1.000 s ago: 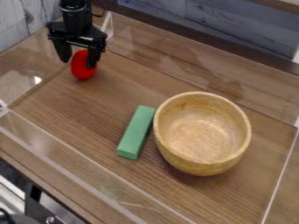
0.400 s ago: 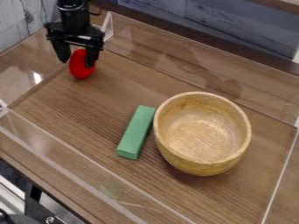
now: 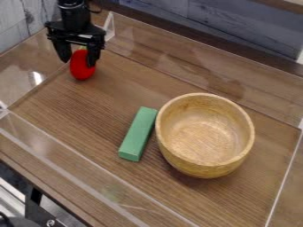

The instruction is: Move the red object to the left

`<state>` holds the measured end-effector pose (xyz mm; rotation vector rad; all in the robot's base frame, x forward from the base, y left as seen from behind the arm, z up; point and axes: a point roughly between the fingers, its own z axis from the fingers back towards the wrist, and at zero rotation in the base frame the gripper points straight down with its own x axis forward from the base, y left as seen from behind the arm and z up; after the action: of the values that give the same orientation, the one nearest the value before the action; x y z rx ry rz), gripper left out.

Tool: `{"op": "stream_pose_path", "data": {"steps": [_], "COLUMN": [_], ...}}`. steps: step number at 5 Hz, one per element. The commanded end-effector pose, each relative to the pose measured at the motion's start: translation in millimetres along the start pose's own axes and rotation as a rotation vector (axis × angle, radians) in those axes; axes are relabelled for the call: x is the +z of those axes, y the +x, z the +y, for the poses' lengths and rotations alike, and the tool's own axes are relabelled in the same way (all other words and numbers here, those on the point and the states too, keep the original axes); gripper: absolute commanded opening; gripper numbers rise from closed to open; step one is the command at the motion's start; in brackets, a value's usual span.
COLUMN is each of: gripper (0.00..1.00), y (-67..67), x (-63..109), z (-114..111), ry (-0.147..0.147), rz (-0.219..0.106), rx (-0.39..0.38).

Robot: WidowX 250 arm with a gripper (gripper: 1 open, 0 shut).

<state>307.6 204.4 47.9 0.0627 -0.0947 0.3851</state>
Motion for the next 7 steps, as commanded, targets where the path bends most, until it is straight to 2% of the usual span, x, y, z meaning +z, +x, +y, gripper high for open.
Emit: {"op": "stream_pose_path", "data": {"steps": [1,3,4,5,7], "gripper": [1.0,1.0,0.0,1.0,1.0], "y": [13.0,14.4,14.8,12.7,6.7], "x": [14.7,13.9,13.9,19.5,40.7], "z": [7,7,7,6,2], "ry": [0.01,-0.002,-0.008,-0.005,-0.013], "rz": [-0.053,-0.05,-0.048,-0.047,-0.062], "rx": [0.01,0.013,0.015,0.017,0.017]}}
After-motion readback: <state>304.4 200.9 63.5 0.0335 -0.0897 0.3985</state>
